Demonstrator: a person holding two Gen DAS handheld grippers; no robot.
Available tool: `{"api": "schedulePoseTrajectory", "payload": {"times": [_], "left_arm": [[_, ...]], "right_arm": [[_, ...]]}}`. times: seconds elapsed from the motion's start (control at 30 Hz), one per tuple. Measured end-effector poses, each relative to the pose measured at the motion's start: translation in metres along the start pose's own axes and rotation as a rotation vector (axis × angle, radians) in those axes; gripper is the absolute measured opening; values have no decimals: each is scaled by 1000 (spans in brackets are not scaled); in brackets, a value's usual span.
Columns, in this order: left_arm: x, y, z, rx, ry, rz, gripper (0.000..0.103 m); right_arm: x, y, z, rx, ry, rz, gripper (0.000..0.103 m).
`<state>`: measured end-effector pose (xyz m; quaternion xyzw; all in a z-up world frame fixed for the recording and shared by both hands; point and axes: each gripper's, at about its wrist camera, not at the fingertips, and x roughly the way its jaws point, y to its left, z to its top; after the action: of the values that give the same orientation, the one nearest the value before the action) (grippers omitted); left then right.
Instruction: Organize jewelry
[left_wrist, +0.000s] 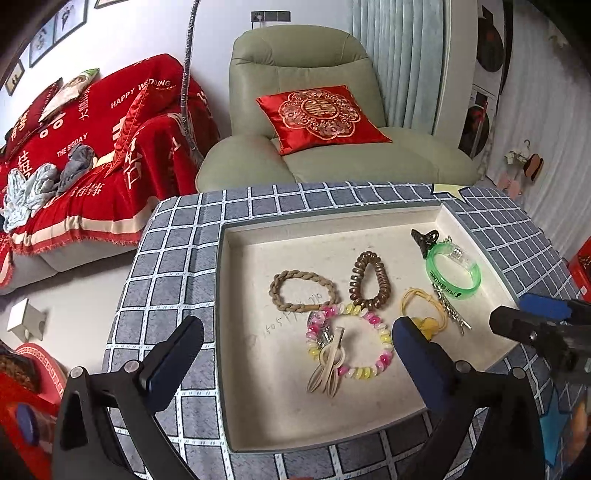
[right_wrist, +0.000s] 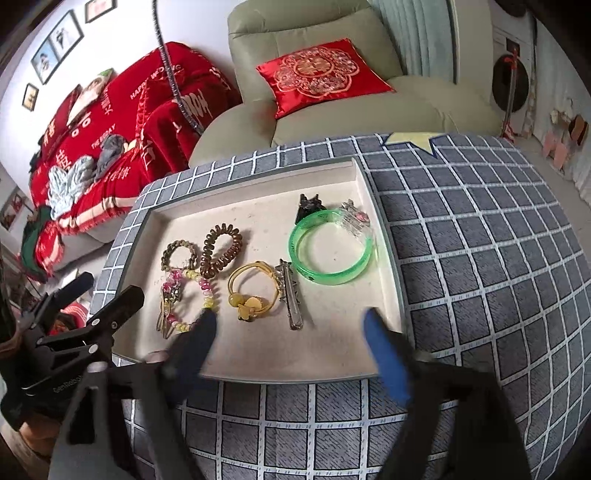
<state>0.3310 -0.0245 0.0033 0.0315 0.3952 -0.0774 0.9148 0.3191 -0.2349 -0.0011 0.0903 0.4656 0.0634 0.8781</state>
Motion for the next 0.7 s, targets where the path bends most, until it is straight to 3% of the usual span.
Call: {"api": "schedulePoseTrajectory", "payload": {"times": [0.17, 0.23, 0.4, 0.7], "left_arm": [[-3, -2, -8, 9, 6, 17, 103], [-5, -2, -10, 13, 9, 20, 103], [-8, -3, -12, 17, 13, 18, 103], [-8, -4, -17, 32, 43, 40, 103]], "right_arm": [[-2, -1, -1, 7, -23, 3, 90], [-5, -1, -2, 7, -42, 6, 103], [-7, 1, -2, -15, -41, -18, 103], [5, 4, -6, -34, 58, -46, 103]]}}
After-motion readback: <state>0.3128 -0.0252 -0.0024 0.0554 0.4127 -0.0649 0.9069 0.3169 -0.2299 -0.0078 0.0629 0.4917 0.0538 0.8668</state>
